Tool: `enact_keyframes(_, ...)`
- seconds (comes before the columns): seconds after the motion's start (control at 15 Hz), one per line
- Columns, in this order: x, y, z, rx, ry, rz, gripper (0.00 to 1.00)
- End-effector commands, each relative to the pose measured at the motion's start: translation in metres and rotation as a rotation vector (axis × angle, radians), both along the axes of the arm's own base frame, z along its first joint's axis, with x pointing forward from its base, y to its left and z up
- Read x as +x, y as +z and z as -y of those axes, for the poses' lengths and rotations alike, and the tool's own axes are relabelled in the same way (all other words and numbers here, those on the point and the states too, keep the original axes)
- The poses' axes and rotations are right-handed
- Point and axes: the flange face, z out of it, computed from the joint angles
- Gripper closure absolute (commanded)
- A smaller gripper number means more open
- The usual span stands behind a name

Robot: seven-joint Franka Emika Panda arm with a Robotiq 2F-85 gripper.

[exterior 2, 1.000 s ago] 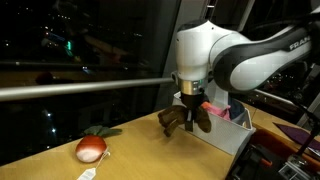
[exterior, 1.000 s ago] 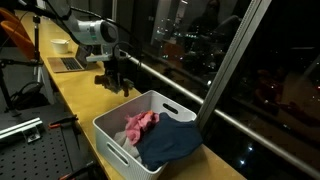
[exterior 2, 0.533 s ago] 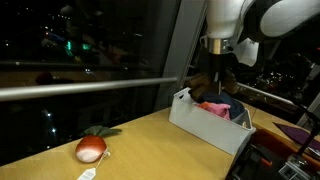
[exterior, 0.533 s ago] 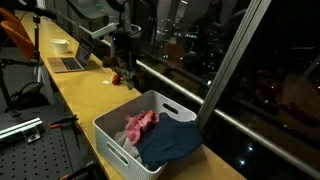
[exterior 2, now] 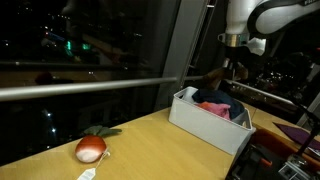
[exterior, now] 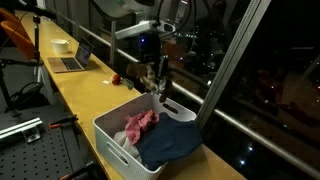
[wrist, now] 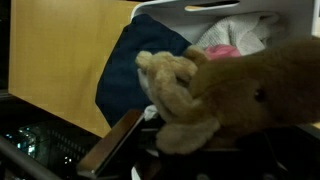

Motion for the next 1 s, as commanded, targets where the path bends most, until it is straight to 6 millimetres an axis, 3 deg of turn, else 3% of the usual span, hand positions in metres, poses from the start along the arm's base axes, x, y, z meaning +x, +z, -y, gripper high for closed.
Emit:
enact_keyframes(0.0,0.012,-0.007,0.018,0.035,0.056,-0.024,0.45)
enact_keyframes(0.2,0.009,-0.007,0.008,0.028,0.084,-0.035,0.24)
enact_keyframes(0.4,0.008,0.000,-0.019,0.013,0.113,-0.029,0.03)
enact_keyframes(0.47,0.008,0.002,-0.030,0.012,0.129,-0.024,0.00)
enact_keyframes(0.67,0.011,0.003,-0.089,0.012,0.209,-0.013,0.00)
enact_keyframes(0.93,0.027,-0.014,-0.179,0.060,0.347,-0.004,0.00)
